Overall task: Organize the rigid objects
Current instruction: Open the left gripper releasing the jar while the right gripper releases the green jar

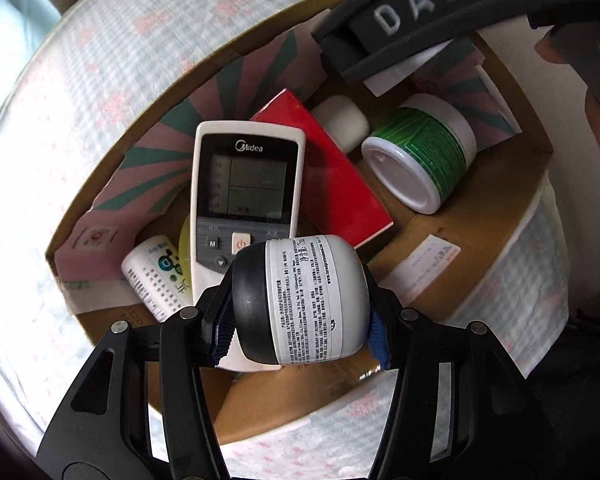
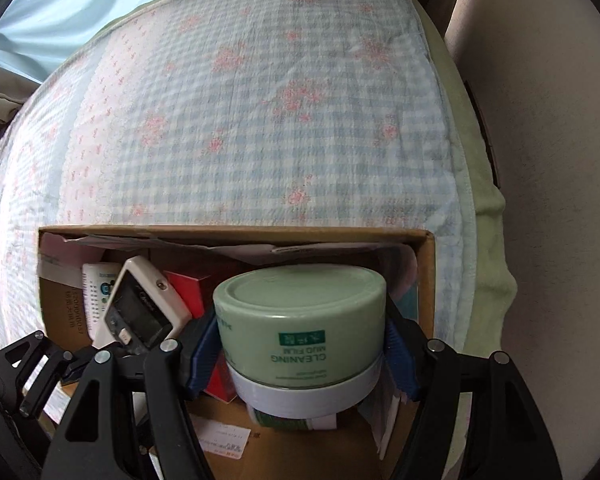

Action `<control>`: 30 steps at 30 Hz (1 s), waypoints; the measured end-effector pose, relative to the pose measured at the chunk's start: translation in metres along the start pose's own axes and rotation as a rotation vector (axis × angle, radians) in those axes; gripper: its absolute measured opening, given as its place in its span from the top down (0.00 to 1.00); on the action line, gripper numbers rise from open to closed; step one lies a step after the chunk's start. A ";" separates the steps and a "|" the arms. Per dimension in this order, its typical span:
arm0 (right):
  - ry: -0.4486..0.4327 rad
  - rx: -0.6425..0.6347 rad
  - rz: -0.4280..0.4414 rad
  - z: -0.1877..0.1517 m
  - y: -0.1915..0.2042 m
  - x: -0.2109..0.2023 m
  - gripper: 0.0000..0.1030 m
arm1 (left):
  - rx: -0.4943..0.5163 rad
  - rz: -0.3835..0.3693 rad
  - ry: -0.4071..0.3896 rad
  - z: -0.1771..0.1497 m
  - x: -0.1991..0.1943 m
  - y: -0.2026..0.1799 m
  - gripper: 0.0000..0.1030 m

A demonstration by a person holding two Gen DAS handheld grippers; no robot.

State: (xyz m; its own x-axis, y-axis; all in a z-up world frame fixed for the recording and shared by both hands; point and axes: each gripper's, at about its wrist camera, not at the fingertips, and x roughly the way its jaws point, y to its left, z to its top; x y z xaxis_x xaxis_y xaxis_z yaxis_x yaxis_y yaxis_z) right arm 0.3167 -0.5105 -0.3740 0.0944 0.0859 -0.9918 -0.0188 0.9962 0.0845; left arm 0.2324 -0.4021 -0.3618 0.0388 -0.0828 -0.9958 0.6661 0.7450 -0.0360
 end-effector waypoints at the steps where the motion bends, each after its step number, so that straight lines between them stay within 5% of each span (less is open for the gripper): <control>1: 0.000 -0.001 -0.002 0.001 0.001 0.002 0.35 | 0.004 0.005 -0.004 0.001 -0.001 -0.001 0.52; 4: 0.011 0.010 0.009 0.003 0.000 0.006 0.33 | 0.034 0.023 -0.017 0.002 -0.003 -0.004 0.51; 5: 0.011 0.013 0.035 0.003 0.000 0.006 0.23 | 0.037 0.019 -0.017 0.004 -0.006 -0.004 0.46; 6: 0.008 0.016 0.079 0.004 0.001 0.004 0.15 | 0.033 0.012 -0.013 0.005 -0.007 -0.005 0.35; 7: 0.006 0.019 0.125 0.005 0.001 0.001 0.00 | 0.027 -0.003 -0.028 0.003 -0.012 -0.005 0.00; 12: -0.051 -0.017 0.043 0.002 0.004 -0.019 0.00 | -0.003 -0.018 -0.036 -0.002 -0.019 0.000 0.00; 30: -0.112 0.053 0.034 -0.024 0.020 -0.067 0.00 | -0.058 -0.057 -0.112 -0.045 -0.069 0.025 0.00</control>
State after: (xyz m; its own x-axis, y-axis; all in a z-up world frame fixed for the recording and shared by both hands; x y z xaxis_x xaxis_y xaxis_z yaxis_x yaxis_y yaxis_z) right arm 0.2859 -0.4969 -0.3086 0.2055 0.1175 -0.9716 0.0282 0.9916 0.1259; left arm 0.2123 -0.3480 -0.2978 0.0872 -0.1976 -0.9764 0.6256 0.7736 -0.1007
